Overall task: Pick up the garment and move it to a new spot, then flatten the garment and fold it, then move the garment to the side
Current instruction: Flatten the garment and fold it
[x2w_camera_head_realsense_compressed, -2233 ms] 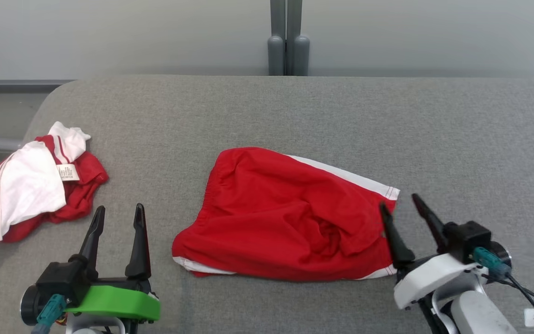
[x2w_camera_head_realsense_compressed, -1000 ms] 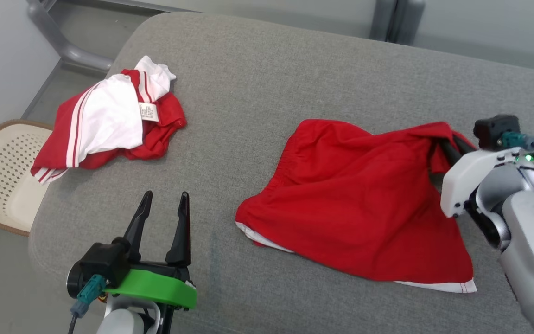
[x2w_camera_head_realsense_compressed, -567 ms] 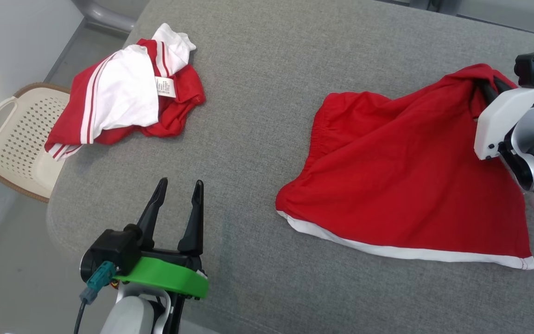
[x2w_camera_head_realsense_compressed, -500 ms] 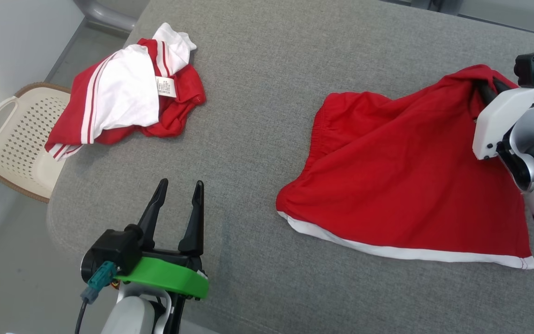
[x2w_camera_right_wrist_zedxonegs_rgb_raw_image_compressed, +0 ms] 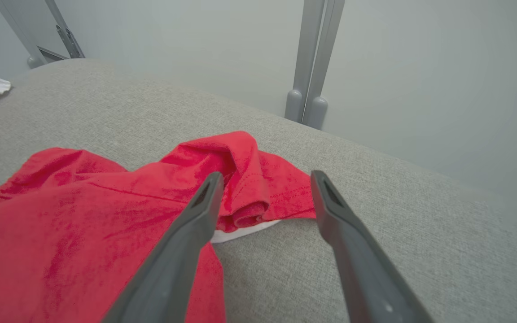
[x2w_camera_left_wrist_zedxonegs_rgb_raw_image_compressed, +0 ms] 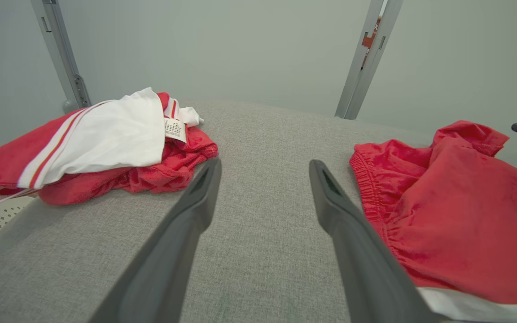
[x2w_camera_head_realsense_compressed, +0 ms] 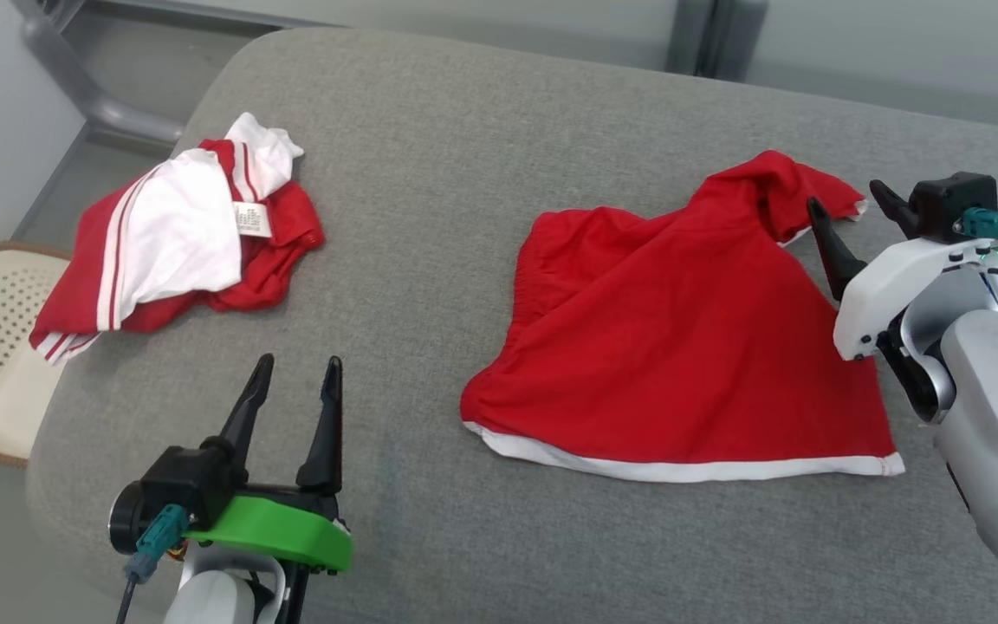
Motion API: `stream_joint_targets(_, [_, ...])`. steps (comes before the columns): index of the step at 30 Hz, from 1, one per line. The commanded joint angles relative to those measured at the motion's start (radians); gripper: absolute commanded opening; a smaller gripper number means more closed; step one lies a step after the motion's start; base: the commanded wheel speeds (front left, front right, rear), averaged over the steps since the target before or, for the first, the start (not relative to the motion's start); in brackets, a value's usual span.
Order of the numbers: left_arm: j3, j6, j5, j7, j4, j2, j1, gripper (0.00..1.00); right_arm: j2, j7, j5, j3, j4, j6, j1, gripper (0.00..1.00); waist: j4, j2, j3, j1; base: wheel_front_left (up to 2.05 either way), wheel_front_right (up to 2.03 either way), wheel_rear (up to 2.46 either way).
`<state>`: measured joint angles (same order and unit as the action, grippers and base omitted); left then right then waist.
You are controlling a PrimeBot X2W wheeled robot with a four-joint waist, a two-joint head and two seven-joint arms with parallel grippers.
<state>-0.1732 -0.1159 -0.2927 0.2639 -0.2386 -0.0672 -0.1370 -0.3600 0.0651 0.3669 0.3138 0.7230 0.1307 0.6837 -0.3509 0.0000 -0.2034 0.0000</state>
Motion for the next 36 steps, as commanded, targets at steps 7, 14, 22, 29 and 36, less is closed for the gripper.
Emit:
stream_joint_targets(7, [0.044, -0.001, 0.02, 0.001, 0.014, -0.035, 0.032, 1.0, 0.006, 0.158, -0.004, -0.045, -0.156, 0.0, -0.13, 1.0, 0.185, 0.0, 0.13, 0.0, 0.0, 0.0, 0.0])
stream_joint_targets(14, [0.075, 0.005, 0.016, 0.001, 0.016, -0.038, 0.078, 1.0, 0.059, 0.198, -0.033, -0.13, -0.311, 0.0, -0.313, 1.0, 0.251, 0.0, 0.183, 0.0, 0.0, 0.0, 0.0])
stream_joint_targets(22, [0.098, 0.013, 0.015, 0.001, 0.035, -0.032, 0.138, 1.0, 0.12, 0.2, -0.058, -0.205, -0.489, 0.0, -0.544, 1.0, 0.289, 0.0, 0.22, 0.0, 0.0, 0.0, 0.0])
stream_joint_targets(29, [0.119, 0.02, 0.018, 0.001, 0.054, -0.025, 0.171, 1.0, 0.155, 0.2, -0.07, -0.231, -0.548, 0.0, -0.66, 1.0, 0.296, 0.0, 0.228, 0.0, 0.0, 0.0, 0.0])
stream_joint_targets(36, [0.123, 0.016, 0.025, 0.001, 0.054, -0.02, 0.179, 1.0, 0.168, 0.201, -0.082, -0.222, -0.555, 0.0, -0.672, 1.0, 0.296, 0.0, 0.218, 0.0, 0.0, 0.0, 0.0])
